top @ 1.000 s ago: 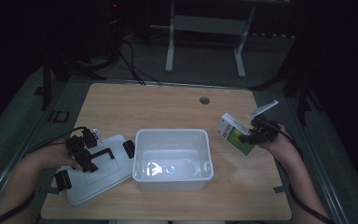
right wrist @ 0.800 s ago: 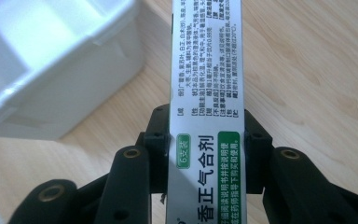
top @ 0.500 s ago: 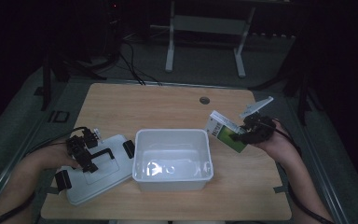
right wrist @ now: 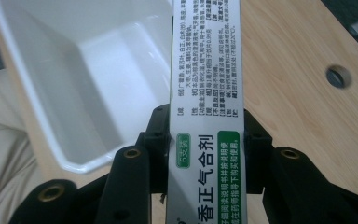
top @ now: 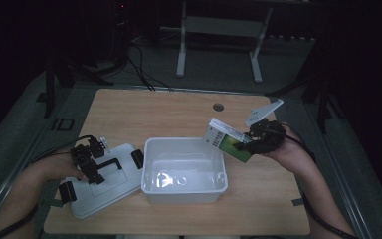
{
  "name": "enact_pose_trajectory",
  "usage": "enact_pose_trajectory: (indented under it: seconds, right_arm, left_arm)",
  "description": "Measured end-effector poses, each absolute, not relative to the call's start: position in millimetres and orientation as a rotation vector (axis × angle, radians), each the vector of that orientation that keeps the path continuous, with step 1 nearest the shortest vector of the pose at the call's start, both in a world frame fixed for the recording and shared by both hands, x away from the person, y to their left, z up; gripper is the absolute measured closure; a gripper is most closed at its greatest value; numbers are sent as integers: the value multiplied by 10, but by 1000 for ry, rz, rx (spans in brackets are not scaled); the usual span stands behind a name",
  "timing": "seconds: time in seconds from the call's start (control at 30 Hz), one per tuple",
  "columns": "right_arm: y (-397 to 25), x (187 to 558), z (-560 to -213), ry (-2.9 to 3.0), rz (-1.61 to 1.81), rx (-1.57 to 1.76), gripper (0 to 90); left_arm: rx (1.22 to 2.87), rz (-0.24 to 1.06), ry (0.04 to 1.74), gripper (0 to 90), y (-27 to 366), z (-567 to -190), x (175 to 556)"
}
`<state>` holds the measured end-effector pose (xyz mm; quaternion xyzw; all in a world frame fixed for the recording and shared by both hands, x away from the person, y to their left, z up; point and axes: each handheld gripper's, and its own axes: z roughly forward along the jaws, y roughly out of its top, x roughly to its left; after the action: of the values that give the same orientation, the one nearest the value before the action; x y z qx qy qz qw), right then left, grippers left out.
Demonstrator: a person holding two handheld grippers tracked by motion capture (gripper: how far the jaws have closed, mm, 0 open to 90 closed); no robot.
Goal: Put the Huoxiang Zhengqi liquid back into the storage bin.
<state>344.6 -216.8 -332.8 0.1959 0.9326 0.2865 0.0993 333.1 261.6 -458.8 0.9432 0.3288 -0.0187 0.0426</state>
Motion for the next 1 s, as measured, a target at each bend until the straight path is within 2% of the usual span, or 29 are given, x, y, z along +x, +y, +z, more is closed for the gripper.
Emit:
enact_pose_trajectory:
  seconds: [0.4,1.0]
  right_arm:
    - [-1868,3285,-3263,2823,926,397,635]
    - [-1470,3129,-3503,2944,952,170,634]
  left_arm:
    - [2889,-53,1004,310,2603,-4582,3321]
    - [2900,-55,1007,310,2608,-4599,3309]
